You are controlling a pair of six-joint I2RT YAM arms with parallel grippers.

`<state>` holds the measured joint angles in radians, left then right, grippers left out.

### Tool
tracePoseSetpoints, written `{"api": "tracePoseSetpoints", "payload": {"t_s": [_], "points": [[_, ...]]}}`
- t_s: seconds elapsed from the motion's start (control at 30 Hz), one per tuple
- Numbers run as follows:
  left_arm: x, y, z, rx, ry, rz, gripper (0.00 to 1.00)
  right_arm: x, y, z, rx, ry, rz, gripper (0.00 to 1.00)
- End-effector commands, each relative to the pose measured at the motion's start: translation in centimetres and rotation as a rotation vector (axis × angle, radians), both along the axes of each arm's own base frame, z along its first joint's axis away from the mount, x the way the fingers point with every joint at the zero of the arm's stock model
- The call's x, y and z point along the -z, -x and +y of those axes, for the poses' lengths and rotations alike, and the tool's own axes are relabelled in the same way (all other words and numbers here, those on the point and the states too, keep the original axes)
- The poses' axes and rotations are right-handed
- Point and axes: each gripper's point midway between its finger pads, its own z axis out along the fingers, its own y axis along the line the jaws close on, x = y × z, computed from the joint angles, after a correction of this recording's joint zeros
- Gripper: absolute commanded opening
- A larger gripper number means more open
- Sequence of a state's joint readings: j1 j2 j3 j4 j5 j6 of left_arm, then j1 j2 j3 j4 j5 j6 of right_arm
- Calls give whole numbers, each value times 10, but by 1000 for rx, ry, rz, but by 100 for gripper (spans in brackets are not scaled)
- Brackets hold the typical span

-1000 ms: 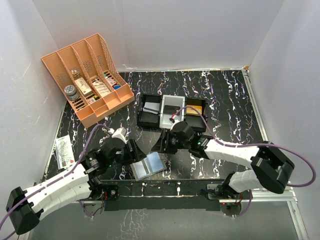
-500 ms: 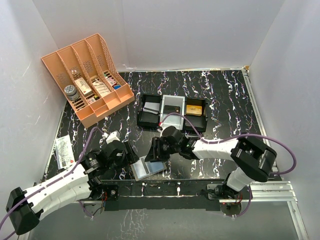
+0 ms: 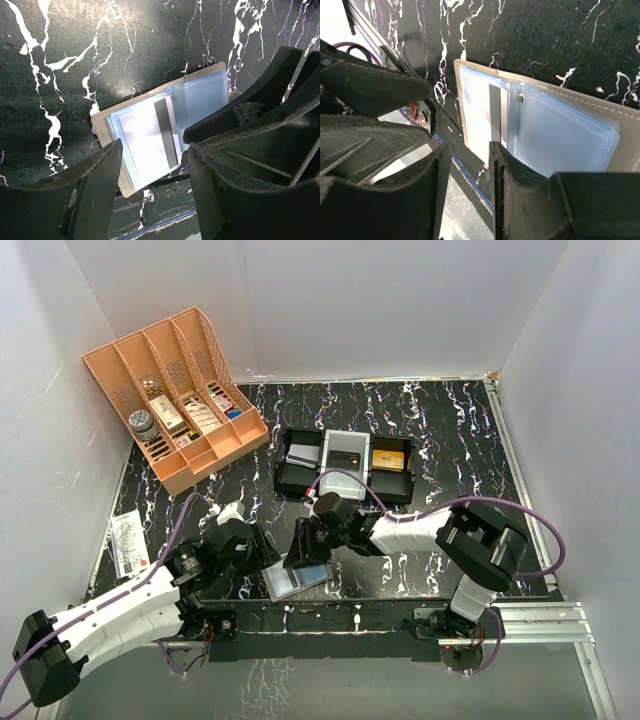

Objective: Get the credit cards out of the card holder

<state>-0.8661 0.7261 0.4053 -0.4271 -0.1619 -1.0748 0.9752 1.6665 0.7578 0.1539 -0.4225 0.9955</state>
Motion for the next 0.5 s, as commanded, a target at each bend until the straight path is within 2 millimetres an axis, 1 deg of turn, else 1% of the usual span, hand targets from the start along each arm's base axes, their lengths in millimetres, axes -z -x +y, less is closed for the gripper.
{"api": "tracePoseSetpoints", "payload": {"t_s": [0.0, 0.17, 0.4, 0.47], "points": [[4, 4, -3, 26, 4, 17, 52, -13, -11, 12, -1, -23, -61, 34], [13, 11, -9, 71, 3, 57, 49, -10, -8, 9, 7, -31, -48, 35], [30, 18, -14, 110, -3, 116, 47, 16, -6, 5, 2, 29, -21, 33], [34, 20, -14, 118, -14, 128, 45, 19, -6, 3, 18, 26, -16, 32]]}}
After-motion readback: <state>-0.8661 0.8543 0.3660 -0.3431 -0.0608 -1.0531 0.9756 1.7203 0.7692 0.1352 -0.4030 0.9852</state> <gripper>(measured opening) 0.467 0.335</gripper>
